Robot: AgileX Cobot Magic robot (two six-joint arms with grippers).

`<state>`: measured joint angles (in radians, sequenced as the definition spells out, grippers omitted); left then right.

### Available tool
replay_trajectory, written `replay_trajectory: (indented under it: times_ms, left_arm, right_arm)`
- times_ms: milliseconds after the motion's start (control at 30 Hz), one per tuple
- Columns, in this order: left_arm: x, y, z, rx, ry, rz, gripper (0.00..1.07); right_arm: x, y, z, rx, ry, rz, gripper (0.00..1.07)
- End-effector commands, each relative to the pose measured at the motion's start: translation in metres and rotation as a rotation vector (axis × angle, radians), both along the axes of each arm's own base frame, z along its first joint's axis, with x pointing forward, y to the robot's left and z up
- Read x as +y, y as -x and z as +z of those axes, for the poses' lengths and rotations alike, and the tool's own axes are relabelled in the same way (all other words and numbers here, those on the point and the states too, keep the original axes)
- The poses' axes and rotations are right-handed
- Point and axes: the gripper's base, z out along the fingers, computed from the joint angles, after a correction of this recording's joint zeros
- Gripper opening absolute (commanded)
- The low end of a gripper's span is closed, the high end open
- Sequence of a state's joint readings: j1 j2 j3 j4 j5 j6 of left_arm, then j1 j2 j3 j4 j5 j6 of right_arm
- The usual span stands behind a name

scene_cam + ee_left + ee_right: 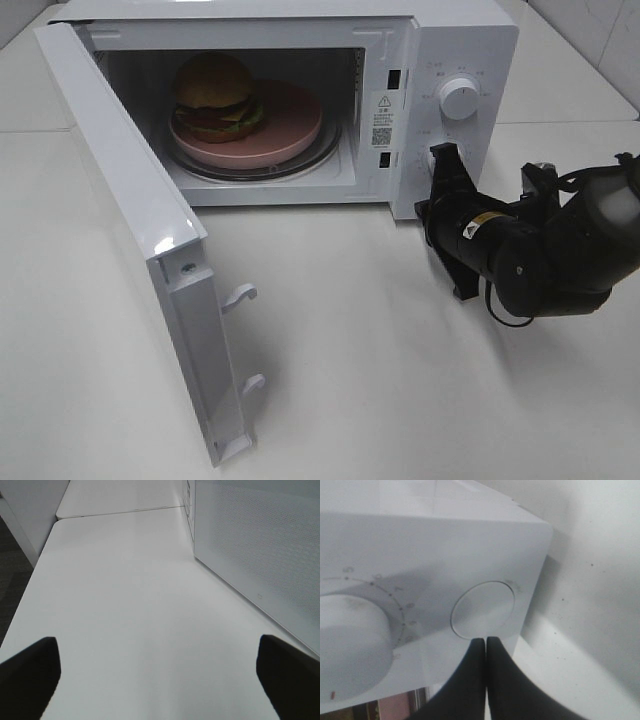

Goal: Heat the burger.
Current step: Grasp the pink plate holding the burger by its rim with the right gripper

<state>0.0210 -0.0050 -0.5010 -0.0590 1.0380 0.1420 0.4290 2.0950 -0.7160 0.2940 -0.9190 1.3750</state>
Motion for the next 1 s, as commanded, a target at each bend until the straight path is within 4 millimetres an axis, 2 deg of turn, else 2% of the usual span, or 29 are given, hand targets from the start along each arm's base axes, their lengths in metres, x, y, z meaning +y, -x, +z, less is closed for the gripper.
replay_trajectory:
  times_ms: [33, 333, 600, 700, 833, 867, 933, 1000]
  left_arm:
    - [0.0, 0.003, 0.0, -0.021, 0.004, 0.001, 1.01]
    - [0.0, 0.003, 0.0, -0.021, 0.004, 0.001, 1.01]
    - [0.0, 0.003, 0.0, -0.021, 0.004, 0.001, 1.01]
    - [0.0, 0.003, 0.0, -0.021, 0.004, 0.001, 1.01]
    - [0.0, 0.003, 0.0, -0.021, 0.004, 0.001, 1.01]
    - [0.0, 0.003, 0.0, -0.021, 0.004, 0.001, 1.01]
    - [0.0, 0.003, 0.0, -0.021, 0.004, 0.001, 1.01]
    - [0.0, 0.003, 0.0, -0.021, 0.004, 0.001, 1.01]
  right_arm:
    - [0.0, 0.003, 0.007, -0.02, -0.008, 0.007, 0.0]
    - [-0.006, 0.014, 0.018, -0.032, 0.005, -0.004, 0.0]
    - [-0.016, 0.035, 0.027, -0.022, 0.07, 0.027, 0.0]
    - [-0.019, 0.044, 0.033, -0.01, 0.129, 0.073, 0.0]
    - [-0.021, 0.058, 0.052, -0.02, 0.306, 0.218, 0.0]
    - [-0.021, 0.058, 0.052, -0.02, 0.306, 0.218, 0.0]
    - [-0.02, 0.068, 0.069, 0.003, 0.51, 0.401, 0.0]
    - [-0.021, 0.072, 0.072, 0.018, 0.561, 0.454, 0.0]
